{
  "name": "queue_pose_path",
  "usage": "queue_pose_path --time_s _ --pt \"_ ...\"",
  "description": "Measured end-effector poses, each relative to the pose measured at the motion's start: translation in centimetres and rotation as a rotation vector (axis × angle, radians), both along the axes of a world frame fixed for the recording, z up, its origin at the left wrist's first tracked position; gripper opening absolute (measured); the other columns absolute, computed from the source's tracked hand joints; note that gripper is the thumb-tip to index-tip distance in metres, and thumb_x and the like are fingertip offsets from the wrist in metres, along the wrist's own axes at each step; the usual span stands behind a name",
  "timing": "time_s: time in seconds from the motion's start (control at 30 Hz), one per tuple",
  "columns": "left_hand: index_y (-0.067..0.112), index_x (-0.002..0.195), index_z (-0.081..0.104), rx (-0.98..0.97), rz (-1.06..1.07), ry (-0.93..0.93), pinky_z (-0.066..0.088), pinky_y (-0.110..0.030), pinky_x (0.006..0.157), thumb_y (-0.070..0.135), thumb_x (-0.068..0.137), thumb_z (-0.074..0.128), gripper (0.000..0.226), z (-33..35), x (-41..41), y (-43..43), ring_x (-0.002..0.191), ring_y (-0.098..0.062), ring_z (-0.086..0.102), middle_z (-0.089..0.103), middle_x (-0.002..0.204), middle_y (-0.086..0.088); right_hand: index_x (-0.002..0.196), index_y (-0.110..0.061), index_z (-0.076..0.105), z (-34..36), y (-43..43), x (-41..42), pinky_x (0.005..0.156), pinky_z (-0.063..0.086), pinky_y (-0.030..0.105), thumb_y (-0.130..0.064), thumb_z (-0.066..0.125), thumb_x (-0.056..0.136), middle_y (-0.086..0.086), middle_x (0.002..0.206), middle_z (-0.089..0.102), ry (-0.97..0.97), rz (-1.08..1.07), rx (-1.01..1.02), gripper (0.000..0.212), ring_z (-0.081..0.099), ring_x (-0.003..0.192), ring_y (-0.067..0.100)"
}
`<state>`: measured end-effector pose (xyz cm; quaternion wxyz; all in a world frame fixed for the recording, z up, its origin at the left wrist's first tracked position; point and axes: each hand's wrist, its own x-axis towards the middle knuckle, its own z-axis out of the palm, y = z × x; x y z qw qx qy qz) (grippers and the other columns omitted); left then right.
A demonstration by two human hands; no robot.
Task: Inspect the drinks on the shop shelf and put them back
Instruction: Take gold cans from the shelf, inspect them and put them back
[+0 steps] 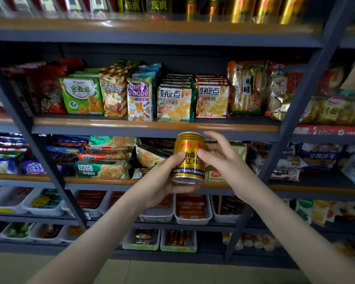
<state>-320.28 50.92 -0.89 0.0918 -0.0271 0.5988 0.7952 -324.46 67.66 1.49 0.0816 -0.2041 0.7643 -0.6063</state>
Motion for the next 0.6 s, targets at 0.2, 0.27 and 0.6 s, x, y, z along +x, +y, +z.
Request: queue_pose_path --time_s 0.2,0.27,0.6 --pt "0.03 0.112 0.06 -0.395 0.028 0.266 0.054 -0.022 0.069 0.042 0.073 0.078 0.045 5.3 -2.5 -2.9 0.093 -0.01 0.07 0.072 0.106 0.001 0.133 -0.044 0.039 5.9 -1.8 -1.7 0.081 0.049 0.019 -0.056 0.066 0.074 -0.026 0.117 0.047 0.183 0.075 0.167 0.067 0.055 0.108 0.003" --pt "0.036 0.108 0.059 -0.5 0.051 0.391 0.051 -0.016 0.064 0.039 0.066 0.084 0.049 7.8 -3.8 -3.3 0.088 -0.006 0.069 0.072 0.099 0.008 0.136 -0.043 0.037 8.5 -2.0 -2.7 0.074 0.048 0.014 -0.046 0.071 0.078 -0.026 0.119 0.045 0.334 0.066 0.242 0.067 0.054 0.107 0.001" --pt "0.032 0.129 0.049 -0.968 0.349 1.141 0.044 -0.015 0.098 0.051 0.084 0.065 0.051 20.1 -13.4 -4.9 0.115 0.005 0.055 0.06 0.125 0.016 0.122 -0.042 0.052 24.6 -0.4 -11.7 0.084 0.04 0.021 -0.052 0.077 0.066 -0.014 0.113 0.053 0.955 -0.163 0.37 0.062 0.05 0.103 0.003"
